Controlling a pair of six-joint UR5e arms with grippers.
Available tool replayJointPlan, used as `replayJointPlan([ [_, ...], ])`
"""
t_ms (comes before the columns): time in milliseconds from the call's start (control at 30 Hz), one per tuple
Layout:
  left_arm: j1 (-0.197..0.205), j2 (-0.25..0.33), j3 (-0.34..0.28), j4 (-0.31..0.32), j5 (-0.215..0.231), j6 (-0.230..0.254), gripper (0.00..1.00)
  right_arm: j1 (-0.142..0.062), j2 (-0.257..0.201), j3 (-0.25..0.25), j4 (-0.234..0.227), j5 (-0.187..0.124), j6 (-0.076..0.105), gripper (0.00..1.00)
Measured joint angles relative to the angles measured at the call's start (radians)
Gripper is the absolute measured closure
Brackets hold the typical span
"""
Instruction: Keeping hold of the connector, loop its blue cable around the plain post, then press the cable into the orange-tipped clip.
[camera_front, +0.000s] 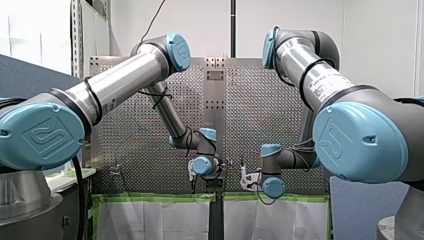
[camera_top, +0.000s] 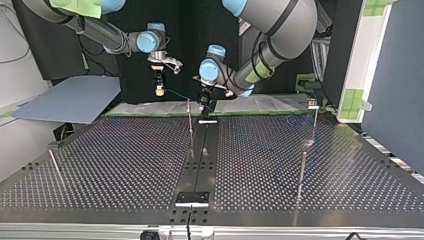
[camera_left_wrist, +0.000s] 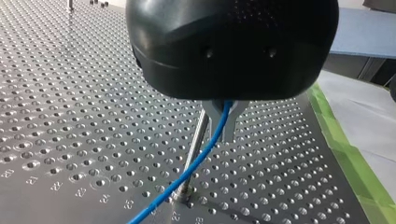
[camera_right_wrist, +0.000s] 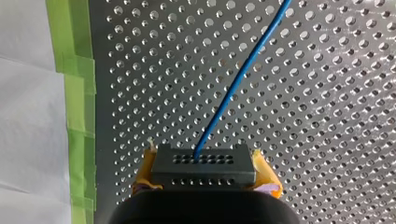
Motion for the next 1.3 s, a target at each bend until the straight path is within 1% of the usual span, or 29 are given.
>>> replayJointPlan([
  [233,0.006,-0.001,0.001,-0.011,0.006,-0.011,1.00,-0.003,0.000,-0.001,-0.003,0.000,-0.001,1.00],
  [500,0.015,-0.001,0.005,-0.014,0.024,-0.046,1.00,-0.004,0.000,-0.002,-0.005,0.000,-0.002,1.00],
  [867,0.042,-0.002,0.010,-0.018,0.092,-0.123,1.00,-0.010,0.000,-0.009,-0.015,-0.001,-0.002,1.00],
  [1133,0.049,-0.002,0.009,-0.032,0.096,-0.131,1.00,-0.012,0.001,-0.010,-0.013,-0.003,-0.002,1.00],
  [1300,0.057,-0.002,0.009,-0.040,0.105,-0.132,1.00,-0.012,0.001,-0.010,-0.034,-0.009,0.003,1.00],
])
